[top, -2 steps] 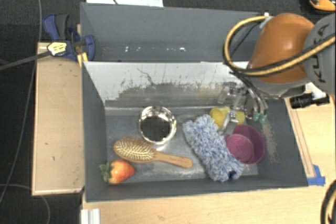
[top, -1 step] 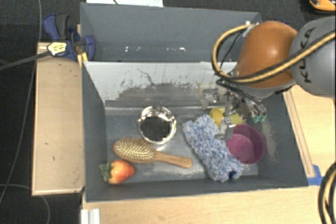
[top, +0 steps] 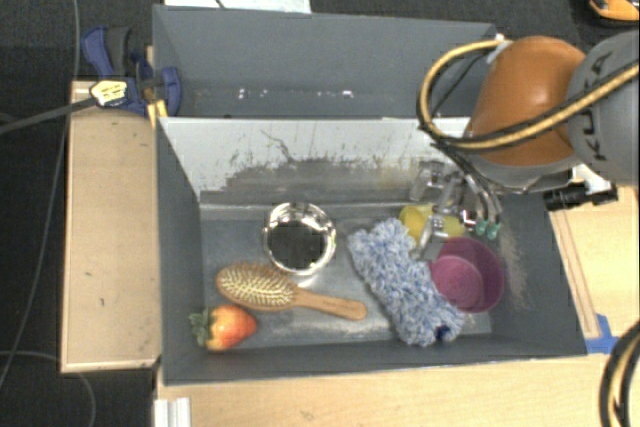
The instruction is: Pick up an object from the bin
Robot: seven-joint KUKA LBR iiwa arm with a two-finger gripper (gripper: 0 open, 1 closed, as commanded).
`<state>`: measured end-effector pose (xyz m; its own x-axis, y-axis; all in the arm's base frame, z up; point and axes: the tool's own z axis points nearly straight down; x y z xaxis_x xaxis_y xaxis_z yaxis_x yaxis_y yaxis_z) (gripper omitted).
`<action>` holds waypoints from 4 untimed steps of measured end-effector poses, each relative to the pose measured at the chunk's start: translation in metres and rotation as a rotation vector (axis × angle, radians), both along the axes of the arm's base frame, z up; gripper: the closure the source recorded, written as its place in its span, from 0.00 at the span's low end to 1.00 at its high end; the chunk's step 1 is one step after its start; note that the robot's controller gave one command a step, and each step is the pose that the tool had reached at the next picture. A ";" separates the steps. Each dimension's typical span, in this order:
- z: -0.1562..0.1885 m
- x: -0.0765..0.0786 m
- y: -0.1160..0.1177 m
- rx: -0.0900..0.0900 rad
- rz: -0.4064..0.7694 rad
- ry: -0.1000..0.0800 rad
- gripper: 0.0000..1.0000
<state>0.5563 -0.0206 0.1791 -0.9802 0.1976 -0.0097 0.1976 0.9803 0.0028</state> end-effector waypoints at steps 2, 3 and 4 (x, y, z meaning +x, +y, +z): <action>-0.029 -0.002 -0.013 0.000 -0.026 -0.003 1.00; -0.029 -0.002 -0.013 0.000 -0.026 -0.004 1.00; 0.046 -0.036 0.025 -0.003 0.211 -0.013 1.00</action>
Offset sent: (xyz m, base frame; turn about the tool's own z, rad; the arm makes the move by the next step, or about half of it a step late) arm -0.0030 -0.0124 -0.0293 0.0255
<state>0.5202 0.0048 0.2250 -0.9997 -0.0117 -0.0226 -0.0118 0.9999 0.0015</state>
